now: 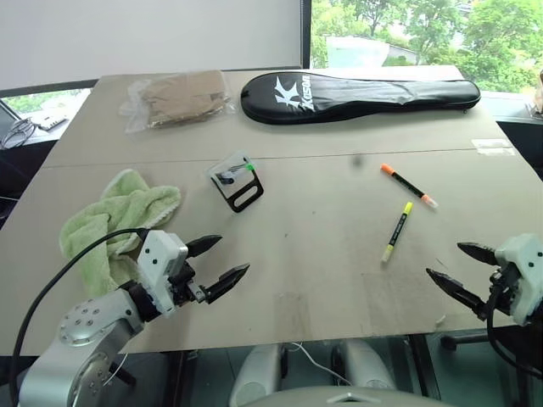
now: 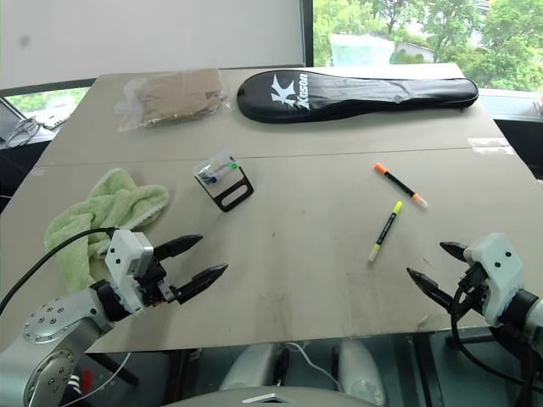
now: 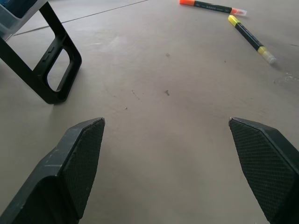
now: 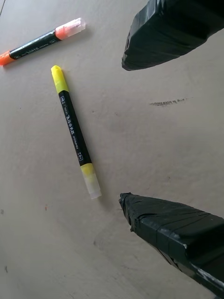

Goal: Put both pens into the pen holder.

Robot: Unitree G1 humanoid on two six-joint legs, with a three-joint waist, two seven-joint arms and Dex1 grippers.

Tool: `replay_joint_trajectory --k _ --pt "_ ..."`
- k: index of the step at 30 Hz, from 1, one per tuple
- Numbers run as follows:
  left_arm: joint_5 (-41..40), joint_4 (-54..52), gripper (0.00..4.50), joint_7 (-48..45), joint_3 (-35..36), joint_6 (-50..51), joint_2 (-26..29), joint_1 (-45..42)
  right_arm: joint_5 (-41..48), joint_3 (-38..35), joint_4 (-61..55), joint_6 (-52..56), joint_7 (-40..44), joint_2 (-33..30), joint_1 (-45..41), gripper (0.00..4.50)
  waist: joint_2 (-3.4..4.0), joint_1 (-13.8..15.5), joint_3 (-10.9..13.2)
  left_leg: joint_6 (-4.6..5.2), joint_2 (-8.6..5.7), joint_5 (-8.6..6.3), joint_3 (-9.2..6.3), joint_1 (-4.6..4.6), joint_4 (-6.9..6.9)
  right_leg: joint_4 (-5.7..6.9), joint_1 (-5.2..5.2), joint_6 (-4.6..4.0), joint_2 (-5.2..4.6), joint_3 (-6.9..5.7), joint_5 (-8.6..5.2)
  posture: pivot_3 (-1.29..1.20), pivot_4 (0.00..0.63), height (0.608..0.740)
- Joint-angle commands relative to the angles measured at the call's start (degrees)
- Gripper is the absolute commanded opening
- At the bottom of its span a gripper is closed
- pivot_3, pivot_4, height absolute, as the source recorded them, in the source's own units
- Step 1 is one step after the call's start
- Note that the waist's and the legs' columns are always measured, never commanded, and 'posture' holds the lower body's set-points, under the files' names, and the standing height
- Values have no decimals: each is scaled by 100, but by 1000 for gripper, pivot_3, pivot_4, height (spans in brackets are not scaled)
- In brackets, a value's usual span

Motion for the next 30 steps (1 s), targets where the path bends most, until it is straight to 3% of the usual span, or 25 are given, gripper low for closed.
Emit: replay_joint_trajectory --k 1,4,8,12,18,22,28,30 --pt "-169 -97 4439 -140 -17 -18 85 -205 224 -41 -201 648 -520 -158 -564 4500 0 1 0 0 0 0 0 0 0 0 0 0 0 0 0 0 150 740" --pt "-605 -232 4439 -395 -231 172 197 -781 1062 405 -423 3063 -1893 -77 -2332 4500 2 -82 5 0 3 1 17 12 8 7 6 -3 6 19 2 0 150 740" --pt "-822 -200 4439 -831 -414 189 462 -1346 815 956 9 5466 -2768 486 -4171 4500 -6 -88 2 -3 7 1 -4 15 1 -1 15 -9 15 0 4 0 150 740" --pt "-743 -75 4439 -972 -585 124 562 -1746 625 1100 719 5843 -3758 1209 -4877 4500 0 -25 3 -28 4 15 -6 -62 -4 1 -60 -9 13 -10 3 0 150 740" --pt "-532 -28 4439 -902 -754 27 510 -1851 501 1344 1660 5843 -5018 1701 -5105 4500 -3 -41 -2 -27 -3 15 2 -66 0 -4 -59 -7 -2 -12 4 0 150 740" --pt "-471 -93 4500 -735 -862 40 379 -1904 542 1661 1969 5843 -5224 1605 -5133 3103 -9 -31 -6 -25 -1 15 2 -28 3 3 -26 -7 2 -10 4 0 150 740" --pt "-440 -195 4500 -724 -809 -27 381 -1698 865 2234 1954 5843 -4700 1064 -5425 281 -8 -64 -6 -22 2 14 2 -7 2 5 -9 -7 11 -7 4 0 150 740" --pt "-456 -209 4500 -717 -767 -38 384 -1659 917 2886 1532 5688 -4059 447 -5472 101 -3 -65 -3 -22 2 14 1 -13 2 4 -13 -7 10 -8 4 0 150 740"
